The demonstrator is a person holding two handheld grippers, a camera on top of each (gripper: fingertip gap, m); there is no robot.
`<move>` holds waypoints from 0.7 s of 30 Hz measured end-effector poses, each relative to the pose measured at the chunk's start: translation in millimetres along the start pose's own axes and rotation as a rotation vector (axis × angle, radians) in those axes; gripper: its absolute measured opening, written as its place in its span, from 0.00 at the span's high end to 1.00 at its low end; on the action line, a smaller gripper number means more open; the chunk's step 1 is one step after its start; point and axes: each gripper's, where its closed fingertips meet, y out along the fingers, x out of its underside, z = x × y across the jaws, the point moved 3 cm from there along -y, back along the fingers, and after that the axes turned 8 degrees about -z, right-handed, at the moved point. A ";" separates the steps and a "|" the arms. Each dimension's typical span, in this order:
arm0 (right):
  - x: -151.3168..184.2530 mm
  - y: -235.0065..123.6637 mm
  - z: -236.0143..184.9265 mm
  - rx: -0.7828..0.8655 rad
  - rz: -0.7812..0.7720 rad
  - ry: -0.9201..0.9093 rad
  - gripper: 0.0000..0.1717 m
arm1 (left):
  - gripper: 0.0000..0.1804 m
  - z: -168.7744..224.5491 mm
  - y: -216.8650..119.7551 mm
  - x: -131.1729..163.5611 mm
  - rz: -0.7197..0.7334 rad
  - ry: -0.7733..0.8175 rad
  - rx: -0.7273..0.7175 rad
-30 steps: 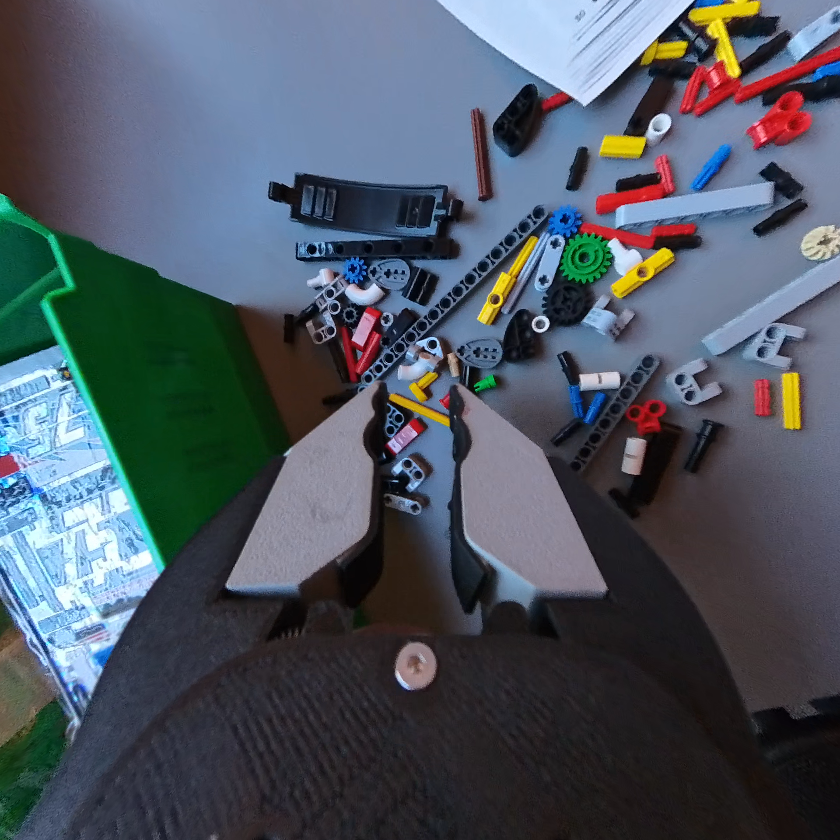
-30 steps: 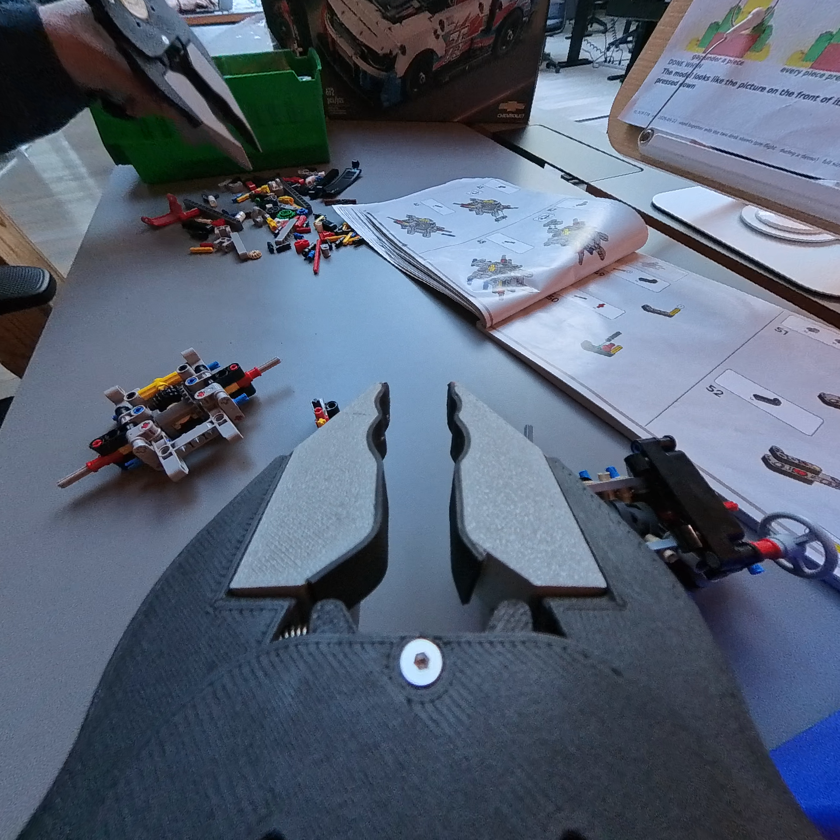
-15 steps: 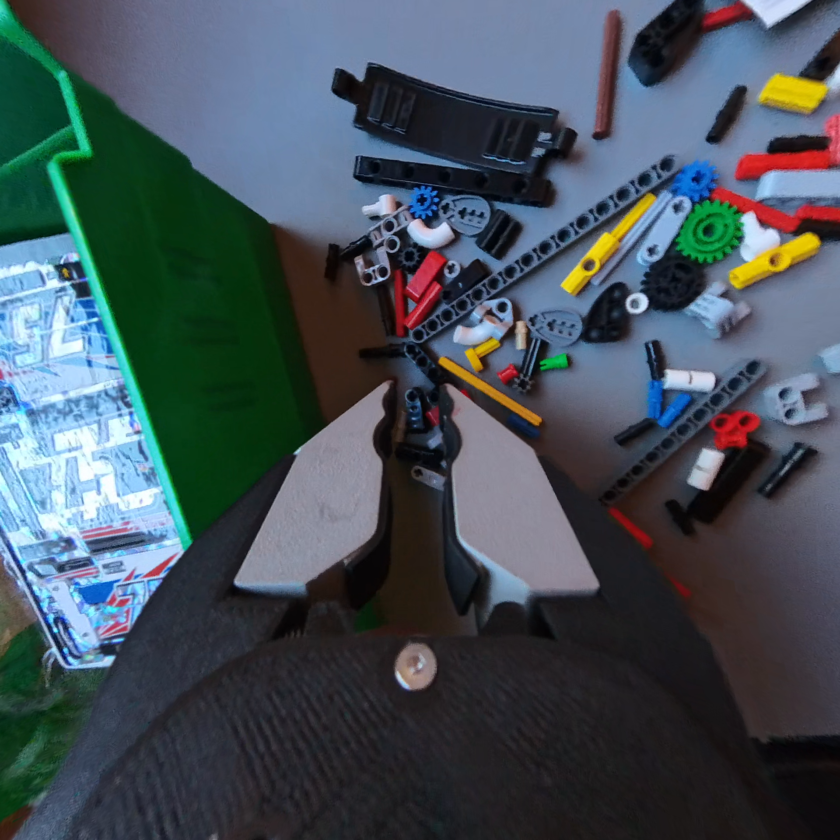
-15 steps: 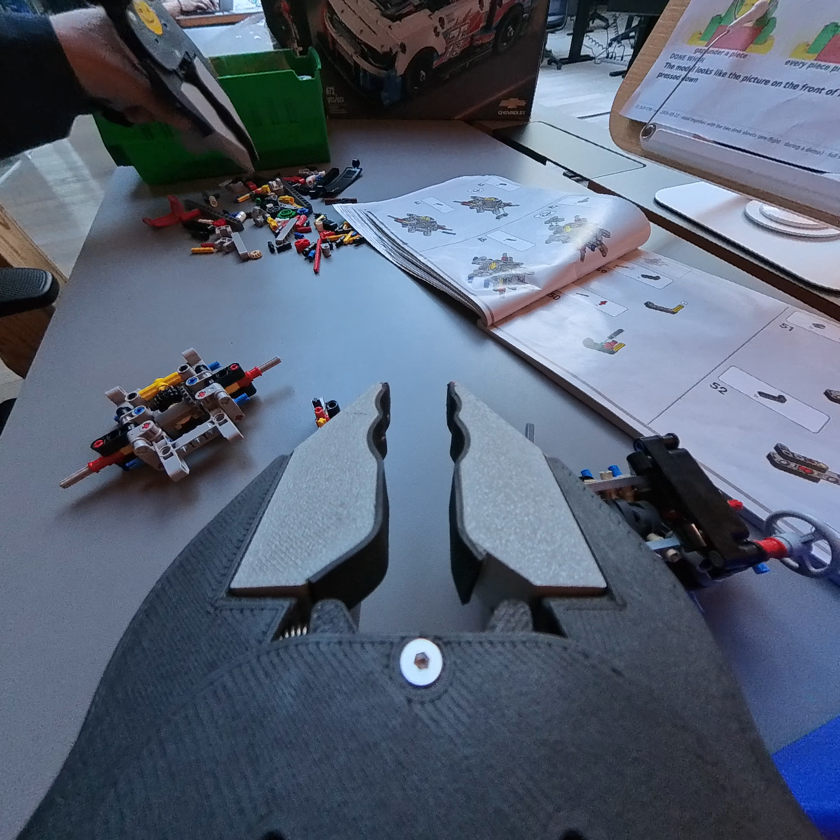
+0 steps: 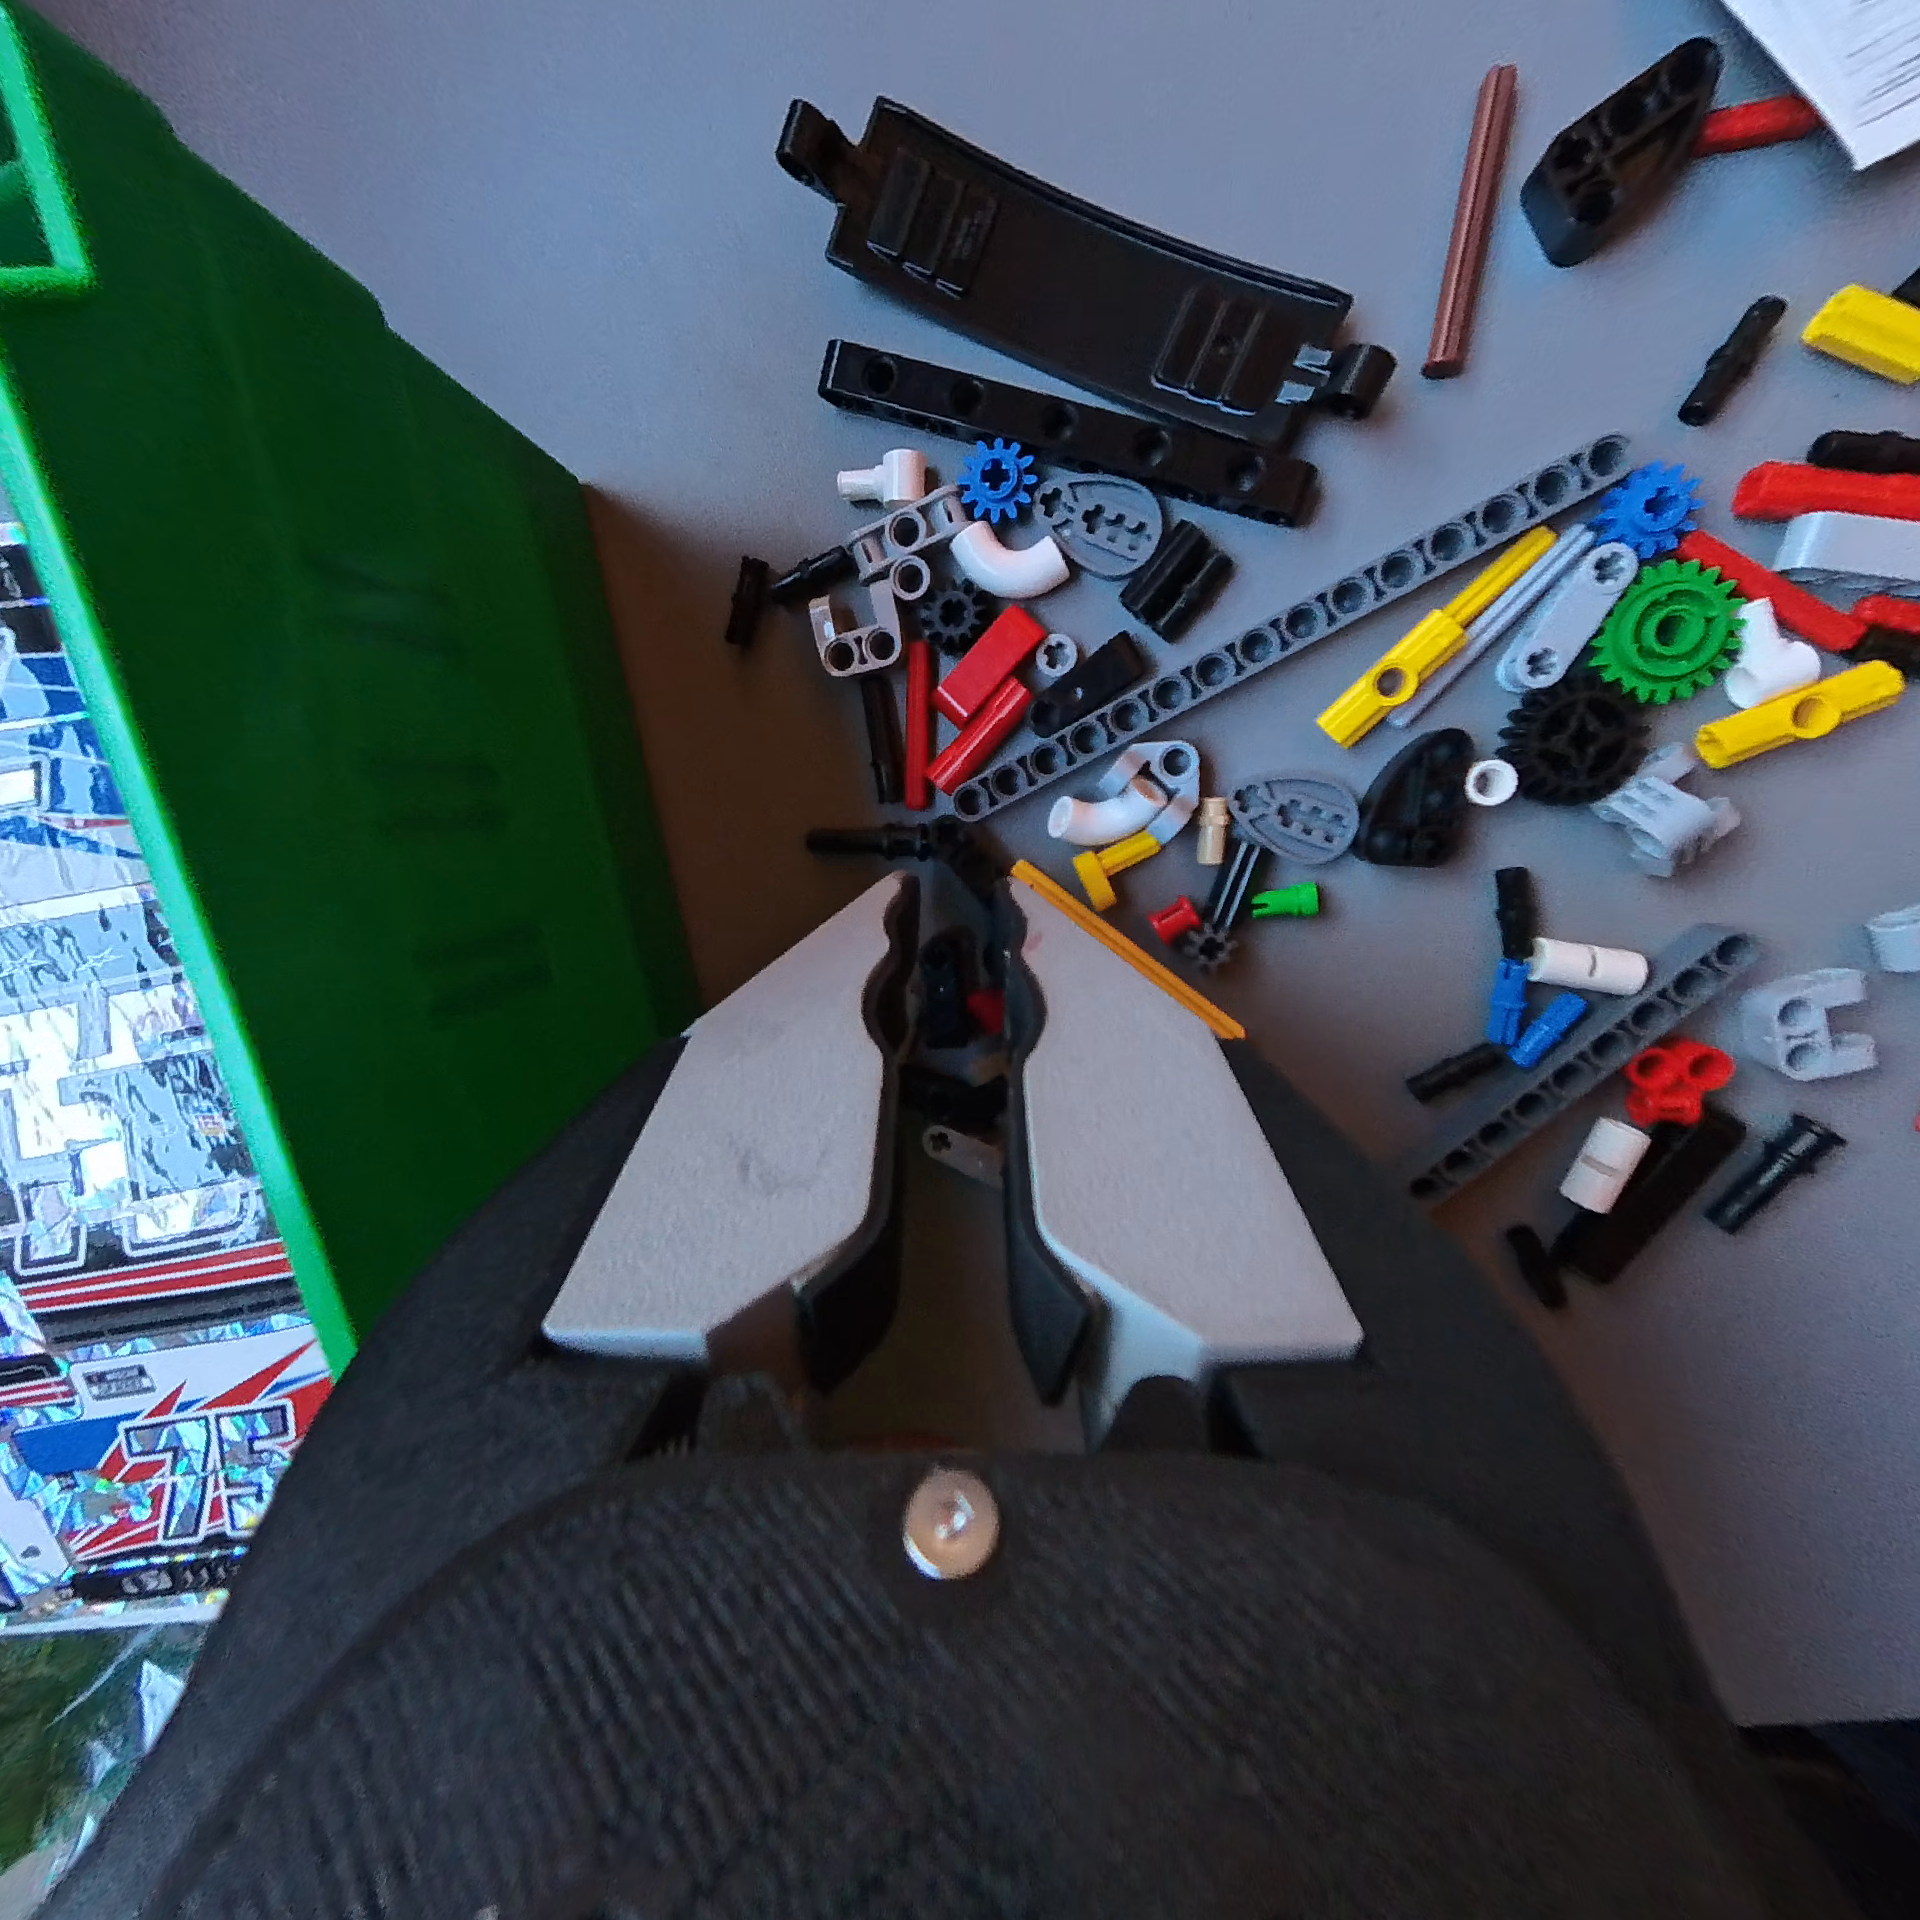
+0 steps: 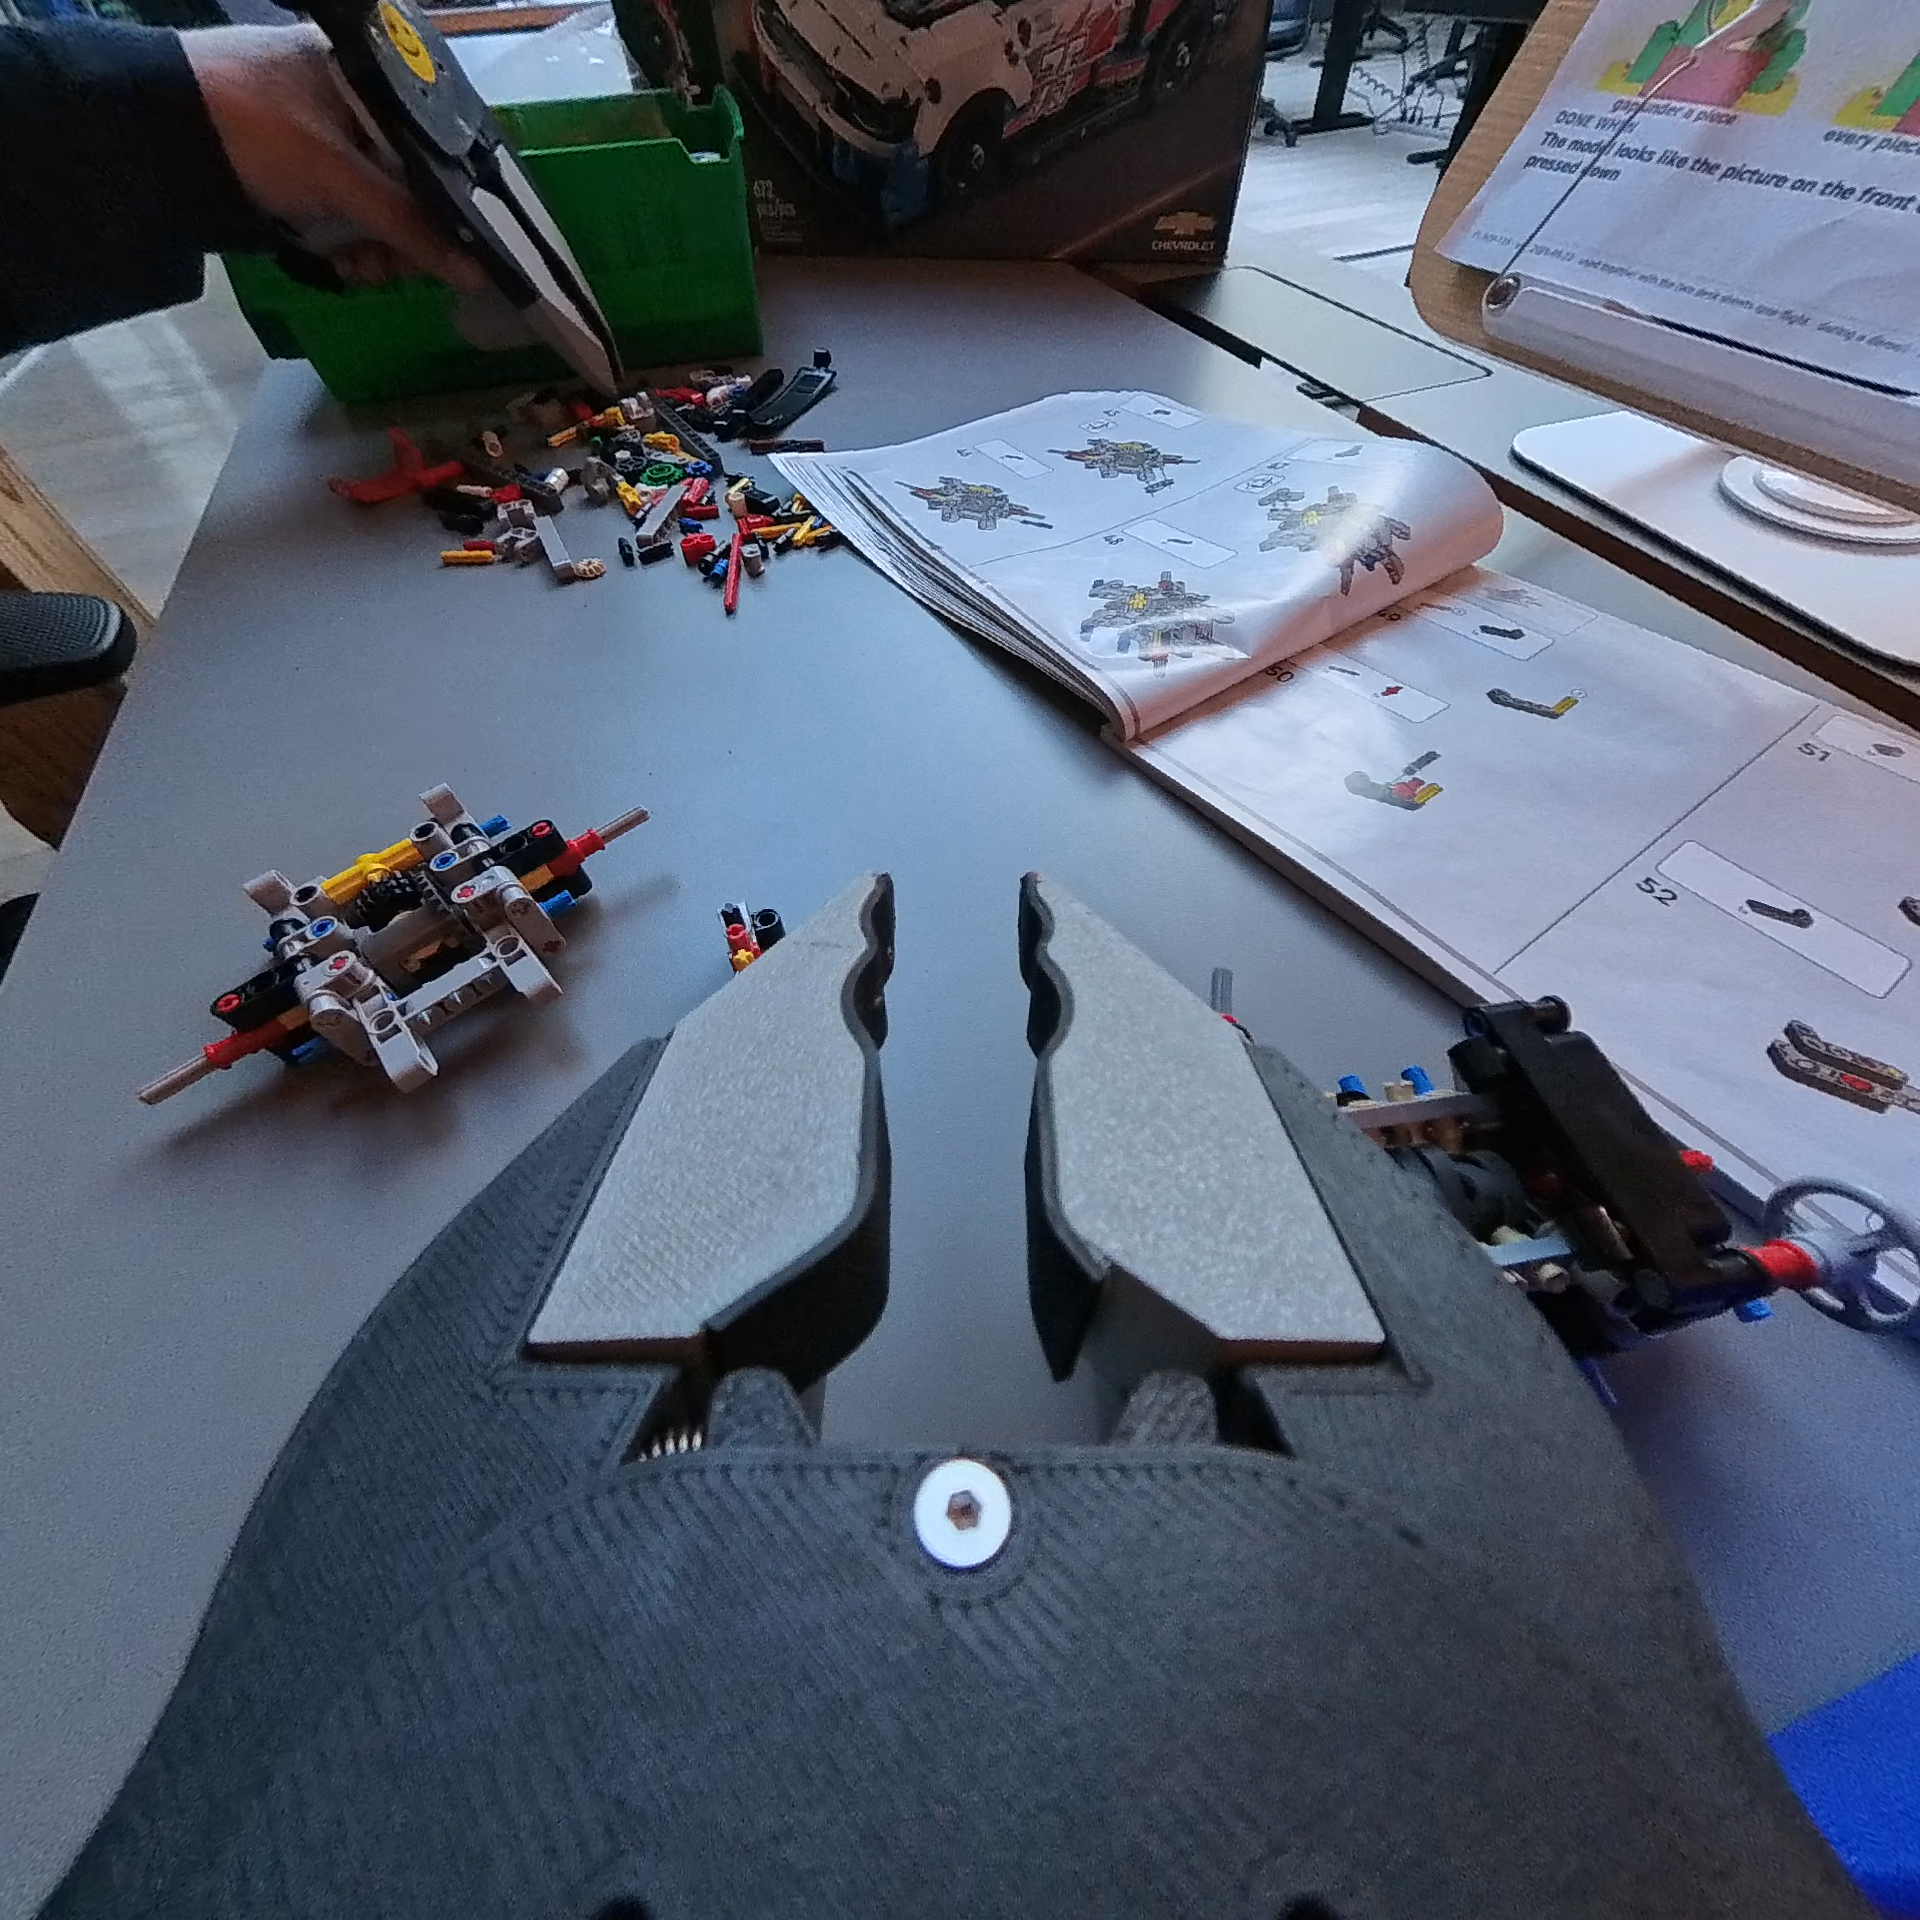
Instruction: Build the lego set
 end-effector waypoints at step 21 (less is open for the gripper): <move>0.1 0.1 -1.3 -0.005 -0.001 -0.002 0.89 | 0.96 3.9 6.3 2.7 -0.026 -0.009 0.063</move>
